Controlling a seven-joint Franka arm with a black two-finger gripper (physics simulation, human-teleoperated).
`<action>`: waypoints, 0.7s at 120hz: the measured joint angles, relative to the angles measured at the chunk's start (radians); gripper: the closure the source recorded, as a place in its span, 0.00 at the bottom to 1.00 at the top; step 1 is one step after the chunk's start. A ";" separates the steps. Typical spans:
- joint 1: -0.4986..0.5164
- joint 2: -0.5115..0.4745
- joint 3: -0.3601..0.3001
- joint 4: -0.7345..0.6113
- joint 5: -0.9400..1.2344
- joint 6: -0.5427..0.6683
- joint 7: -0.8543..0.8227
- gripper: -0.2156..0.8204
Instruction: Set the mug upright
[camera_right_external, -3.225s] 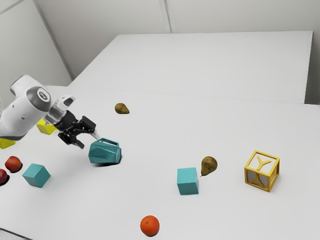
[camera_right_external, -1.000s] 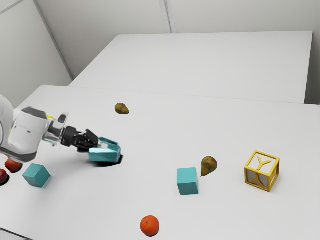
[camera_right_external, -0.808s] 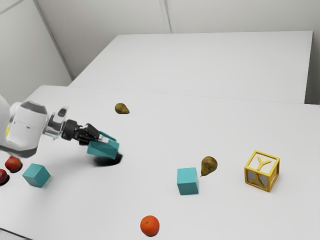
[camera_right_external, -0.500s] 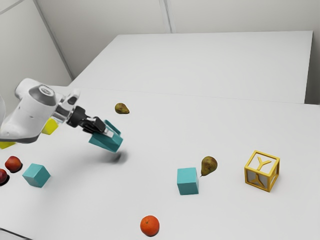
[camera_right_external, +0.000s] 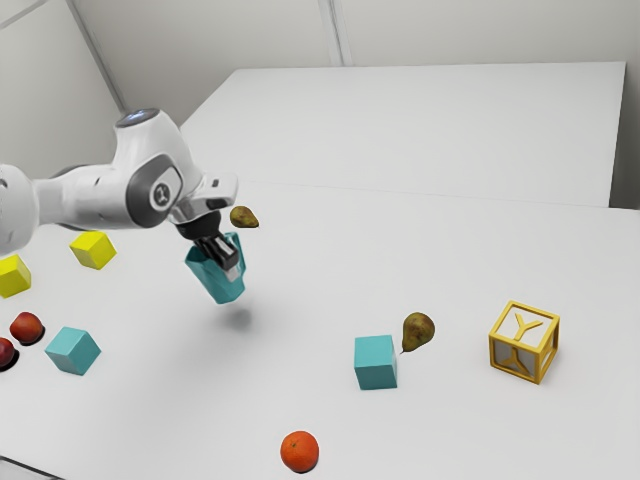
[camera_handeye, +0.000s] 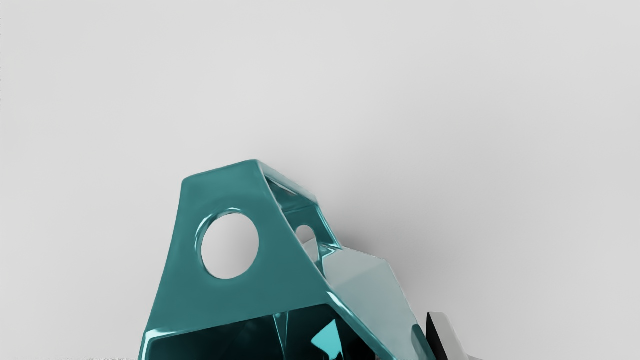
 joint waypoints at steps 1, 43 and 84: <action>-0.002 0.001 0.000 0.000 0.005 0.001 -0.006 0.92; -0.058 0.029 -0.039 -0.003 0.103 0.021 -0.229 0.92; -0.104 0.106 -0.055 -0.003 0.117 0.076 -0.359 0.92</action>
